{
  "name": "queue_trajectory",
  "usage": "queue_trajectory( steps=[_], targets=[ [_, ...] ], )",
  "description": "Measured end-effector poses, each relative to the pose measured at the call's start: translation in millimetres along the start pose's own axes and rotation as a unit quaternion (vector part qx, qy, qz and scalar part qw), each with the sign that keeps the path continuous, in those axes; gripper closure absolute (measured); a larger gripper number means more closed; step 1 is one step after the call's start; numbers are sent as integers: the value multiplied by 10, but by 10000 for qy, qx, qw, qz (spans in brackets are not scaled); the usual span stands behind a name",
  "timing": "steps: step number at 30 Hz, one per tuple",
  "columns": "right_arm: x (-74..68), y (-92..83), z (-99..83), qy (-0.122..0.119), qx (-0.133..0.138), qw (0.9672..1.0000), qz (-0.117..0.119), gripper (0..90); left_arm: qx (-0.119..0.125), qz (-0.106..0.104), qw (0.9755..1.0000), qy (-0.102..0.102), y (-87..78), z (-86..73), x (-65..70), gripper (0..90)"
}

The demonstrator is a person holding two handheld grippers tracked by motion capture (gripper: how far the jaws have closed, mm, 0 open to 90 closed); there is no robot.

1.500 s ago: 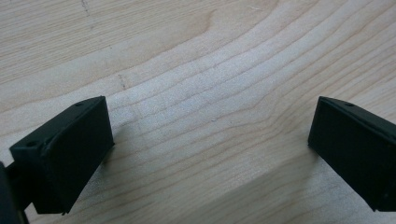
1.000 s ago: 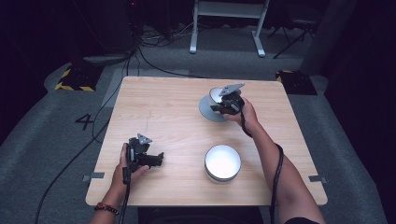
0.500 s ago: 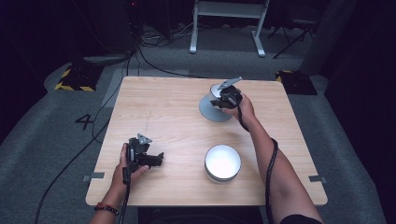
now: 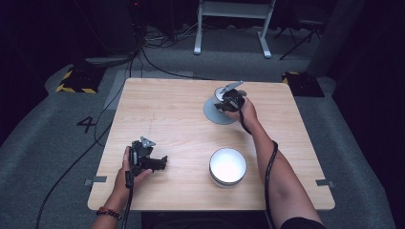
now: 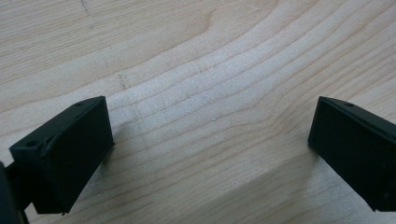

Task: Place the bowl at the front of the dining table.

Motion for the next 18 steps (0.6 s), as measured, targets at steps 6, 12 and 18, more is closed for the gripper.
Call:
queue_trajectory(
  steps=[6, 12, 18],
  targets=[
    [-38, 19, -3, -145, -114, 9998, -11, 828, -1, 1, 10000, -1, 0, 0, 0, 0],
    [-47, 40, -22, -66, -94, 9999, 68, 828, -1, 1, 10000, 0, 0, 0, 0, 0],
    [-52, 42, -51, -57, -111, 9999, 90, 788, -1, -1, 10000, 1, 0, 0, 0, 0]
  ],
)
Point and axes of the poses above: each handheld gripper's, and its own axes: y roughly forward along the jaws, z roughly out of its top, x roughly to its right, the point moved 3 cm from there along y, roughly forward along the jaws, and after that the axes turned 10 degrees about -z, right-handed, at the moved point
